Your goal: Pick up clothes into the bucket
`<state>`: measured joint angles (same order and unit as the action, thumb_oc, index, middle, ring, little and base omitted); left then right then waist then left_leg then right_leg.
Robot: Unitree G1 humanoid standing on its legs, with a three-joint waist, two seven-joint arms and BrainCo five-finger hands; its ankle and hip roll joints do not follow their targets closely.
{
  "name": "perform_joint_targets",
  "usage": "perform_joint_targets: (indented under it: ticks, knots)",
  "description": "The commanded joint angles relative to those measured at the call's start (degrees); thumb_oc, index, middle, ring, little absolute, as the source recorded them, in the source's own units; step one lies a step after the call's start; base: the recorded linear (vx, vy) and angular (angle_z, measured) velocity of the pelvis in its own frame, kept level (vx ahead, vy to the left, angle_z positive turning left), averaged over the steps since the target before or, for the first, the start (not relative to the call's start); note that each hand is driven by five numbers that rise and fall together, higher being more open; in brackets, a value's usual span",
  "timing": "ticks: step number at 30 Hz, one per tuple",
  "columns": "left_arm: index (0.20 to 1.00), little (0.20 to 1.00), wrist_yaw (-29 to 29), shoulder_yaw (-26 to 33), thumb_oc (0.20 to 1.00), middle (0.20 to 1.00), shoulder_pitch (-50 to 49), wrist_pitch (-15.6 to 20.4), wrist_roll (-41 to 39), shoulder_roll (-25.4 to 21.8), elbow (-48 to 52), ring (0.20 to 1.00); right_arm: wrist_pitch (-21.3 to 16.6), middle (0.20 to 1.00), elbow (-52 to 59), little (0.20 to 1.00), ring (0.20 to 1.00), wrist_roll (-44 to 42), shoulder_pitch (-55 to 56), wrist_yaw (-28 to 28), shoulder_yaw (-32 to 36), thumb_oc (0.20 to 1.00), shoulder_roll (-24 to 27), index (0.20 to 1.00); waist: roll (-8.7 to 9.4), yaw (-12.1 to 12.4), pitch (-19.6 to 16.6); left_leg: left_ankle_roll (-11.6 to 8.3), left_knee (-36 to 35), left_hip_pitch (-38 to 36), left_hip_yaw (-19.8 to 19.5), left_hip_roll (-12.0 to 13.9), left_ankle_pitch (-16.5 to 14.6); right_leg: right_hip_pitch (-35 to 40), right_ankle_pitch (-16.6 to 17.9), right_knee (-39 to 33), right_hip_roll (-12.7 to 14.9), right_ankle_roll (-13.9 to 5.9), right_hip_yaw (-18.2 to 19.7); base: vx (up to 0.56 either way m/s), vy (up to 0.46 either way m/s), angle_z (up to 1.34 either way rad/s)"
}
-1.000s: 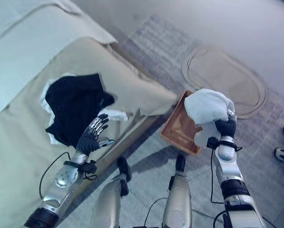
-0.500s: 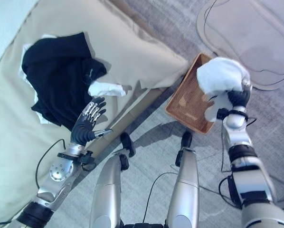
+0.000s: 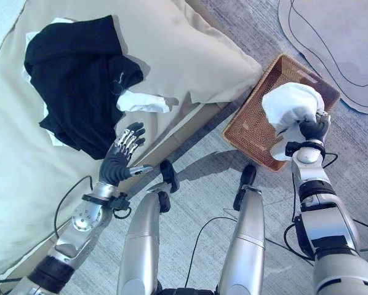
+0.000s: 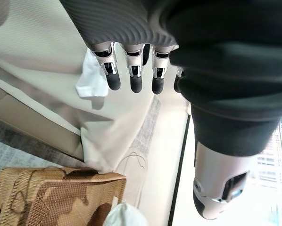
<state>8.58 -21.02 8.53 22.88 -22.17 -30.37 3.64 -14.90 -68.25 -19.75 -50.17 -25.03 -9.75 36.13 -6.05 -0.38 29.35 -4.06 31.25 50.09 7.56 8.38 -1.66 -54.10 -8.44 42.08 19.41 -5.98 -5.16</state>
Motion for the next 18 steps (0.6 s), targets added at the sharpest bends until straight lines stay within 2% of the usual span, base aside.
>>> perform_joint_targets:
  ticks: [1, 7, 13, 17, 18]
  knots:
    - [1.0, 1.0, 1.15, -0.36, 1.0, 1.0, -1.13, 2.93, -1.08, 0.07, 4.12, 1.0, -1.43, 1.0, -1.13, 1.0, 1.0, -1.36, -1.14, -1.89, -0.48, 1.0, 1.61, 1.0, -1.35, -0.74, -4.32, 1.35, 4.17, 1.35, -3.96, -1.96, -6.35, 0.43, 2.28, -3.61, -2.45, -0.61, -0.85, 0.0, 0.0, 0.0]
    - [1.0, 1.0, 1.43, -0.19, 1.0, 1.0, -0.83, 2.88, -0.79, 0.17, 3.8, 1.0, -1.14, 1.0, -1.65, 1.0, 1.0, -1.68, -1.76, -1.64, -0.38, 1.0, 1.58, 1.0, -1.12, -0.97, -4.56, 1.38, 2.62, 0.48, -4.21, -2.11, -5.82, 1.2, 2.8, -4.74, -2.57, -0.74, -1.17, 0.0, -0.006, 0.02]
    - [1.0, 1.0, 1.36, 0.21, 1.0, 1.0, 0.3, 2.96, -0.5, 0.48, 3.23, 1.0, -0.55, 1.0, -2.31, 1.0, 1.0, -1.81, -1.25, -0.75, -0.46, 1.0, 0.76, 1.0, -0.29, -1.17, -4.79, 1.23, -1.99, -3.24, -4.49, -2.19, -4.26, 5.04, 4.47, -9.23, -2.88, -1.15, -1.91, 0.0, -0.001, 0.02]
    - [1.0, 1.0, 0.93, 0.4, 1.0, 1.0, 1.19, 3.07, -0.69, 0.85, 2.2, 1.0, -0.58, 1.0, -1.71, 1.0, 1.0, -2.03, 0.54, -0.62, 0.22, 1.0, -0.32, 1.0, 0.41, -1.27, -4.82, 1.06, -6.47, -7.51, -4.45, -2.37, -2.67, 9.37, 6.22, -13.49, -2.9, -1.77, -2.83, -0.01, -0.002, 0.04]
    - [1.0, 1.0, 0.93, 0.58, 1.0, 1.0, 1.47, 3.14, -0.72, 0.97, 1.88, 1.0, -0.77, 1.0, -1.14, 1.0, 1.0, -2.23, 1.09, -0.57, 0.46, 1.0, -0.68, 1.0, 0.72, -1.38, -4.69, 1.47, -7.66, -7.82, -3.96, -2.44, -0.61, 9.89, 8.26, -15.07, -2.55, -1.27, -3.68, -0.06, -0.005, 0.05]
